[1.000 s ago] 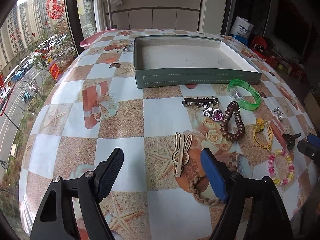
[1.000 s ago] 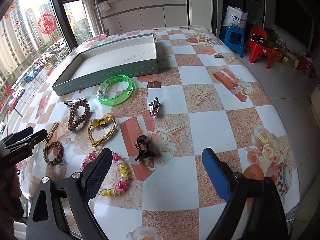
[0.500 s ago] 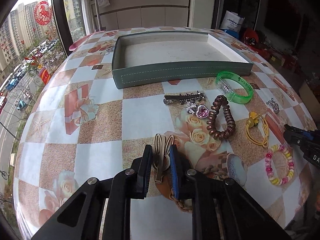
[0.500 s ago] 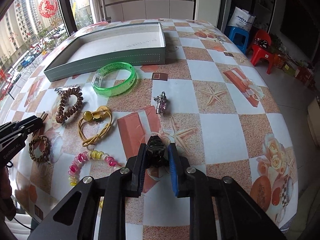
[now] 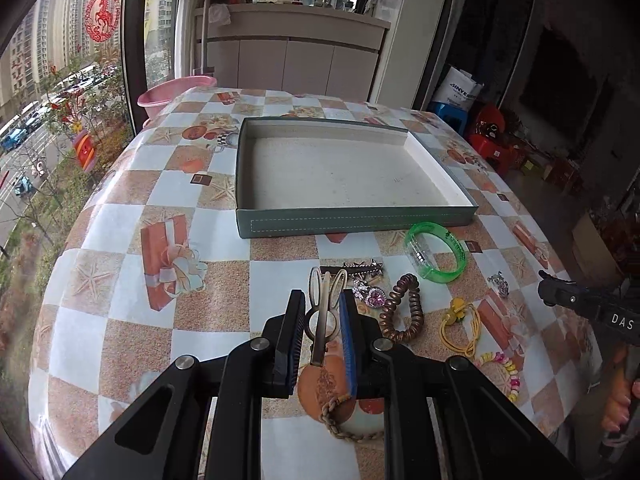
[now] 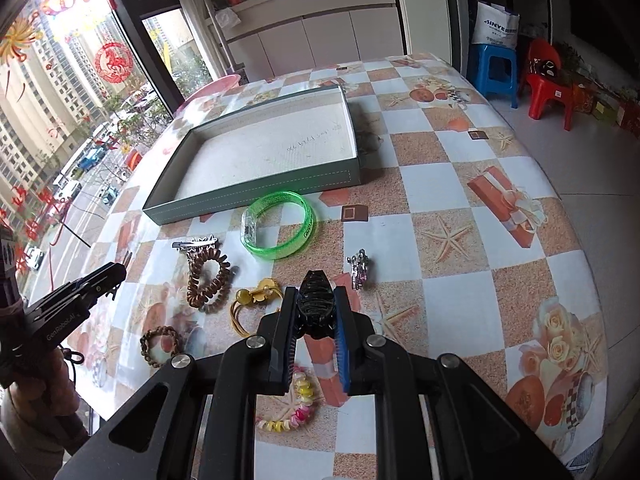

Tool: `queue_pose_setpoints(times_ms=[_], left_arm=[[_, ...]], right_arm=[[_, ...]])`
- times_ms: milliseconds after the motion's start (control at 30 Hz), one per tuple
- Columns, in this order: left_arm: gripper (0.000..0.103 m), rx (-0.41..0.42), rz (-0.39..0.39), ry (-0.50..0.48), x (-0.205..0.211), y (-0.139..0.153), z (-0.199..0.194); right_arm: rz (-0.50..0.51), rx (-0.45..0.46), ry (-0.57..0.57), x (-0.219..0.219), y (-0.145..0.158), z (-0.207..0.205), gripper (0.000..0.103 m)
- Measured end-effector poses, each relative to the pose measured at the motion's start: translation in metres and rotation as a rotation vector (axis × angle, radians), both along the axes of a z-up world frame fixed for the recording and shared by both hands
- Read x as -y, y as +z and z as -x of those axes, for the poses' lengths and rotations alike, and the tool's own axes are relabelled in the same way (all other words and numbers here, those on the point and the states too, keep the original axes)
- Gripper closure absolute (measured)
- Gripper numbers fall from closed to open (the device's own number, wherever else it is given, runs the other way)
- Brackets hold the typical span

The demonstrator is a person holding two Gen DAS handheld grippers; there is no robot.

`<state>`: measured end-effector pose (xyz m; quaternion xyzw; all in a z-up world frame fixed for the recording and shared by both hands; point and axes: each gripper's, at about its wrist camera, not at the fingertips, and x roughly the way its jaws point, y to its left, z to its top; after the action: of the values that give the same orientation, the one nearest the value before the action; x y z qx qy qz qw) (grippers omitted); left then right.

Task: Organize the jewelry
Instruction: 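Grasp the beige bunny-ear clip with the left tool while the right tool grasps the black claw clip, then carry both clips into the grey-green tray and open both tools to release them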

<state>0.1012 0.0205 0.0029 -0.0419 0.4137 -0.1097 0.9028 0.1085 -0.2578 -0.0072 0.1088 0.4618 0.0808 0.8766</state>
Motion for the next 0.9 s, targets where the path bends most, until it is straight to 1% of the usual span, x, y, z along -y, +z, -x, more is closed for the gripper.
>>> queue_pose_setpoints(times_ms=[100, 167, 267, 400, 467, 567, 633, 700, 800, 900], left_arm=[[0.072, 0.016, 0.03, -0.003, -0.001, 0.019, -0.015], [0.072, 0.025, 0.036, -0.01, 0.001, 0.03, -0.029], [0.072, 0.047, 0.009, -0.02, 0.007, 0.043, -0.054], [0.072, 0.039, 0.021, -0.017, 0.013, 0.049, -0.098], [0.072, 0.031, 0.011, -0.009, 0.018, 0.045, -0.123], [0.072, 0.021, -0.031, 0.006, 0.025, 0.034, -0.158], [0.072, -0.003, -0.021, 0.017, 0.027, 0.025, -0.183], [0.072, -0.014, -0.023, 0.03, 0.03, 0.015, -0.202], [0.072, -0.04, -0.068, 0.044, 0.037, -0.004, -0.224], [0.072, -0.071, -0.103, 0.055, 0.042, -0.024, -0.241]], right_arm=[[-0.056, 0.003, 0.024, -0.003, 0.017, -0.019, 0.085], [-0.078, -0.004, 0.04, -0.006, 0.026, -0.037, 0.085], [-0.081, -0.012, 0.068, -0.012, 0.036, -0.066, 0.085], [-0.052, -0.024, 0.092, -0.025, 0.039, -0.11, 0.085], [-0.046, -0.026, 0.098, -0.031, 0.037, -0.134, 0.085], [-0.043, -0.037, 0.104, -0.037, 0.029, -0.172, 0.085], [-0.049, -0.052, 0.112, -0.041, 0.021, -0.196, 0.085], [-0.041, -0.063, 0.109, -0.044, 0.013, -0.218, 0.085], [-0.033, -0.086, 0.106, -0.049, -0.003, -0.247, 0.085], [-0.026, -0.107, 0.092, -0.05, -0.021, -0.268, 0.085]])
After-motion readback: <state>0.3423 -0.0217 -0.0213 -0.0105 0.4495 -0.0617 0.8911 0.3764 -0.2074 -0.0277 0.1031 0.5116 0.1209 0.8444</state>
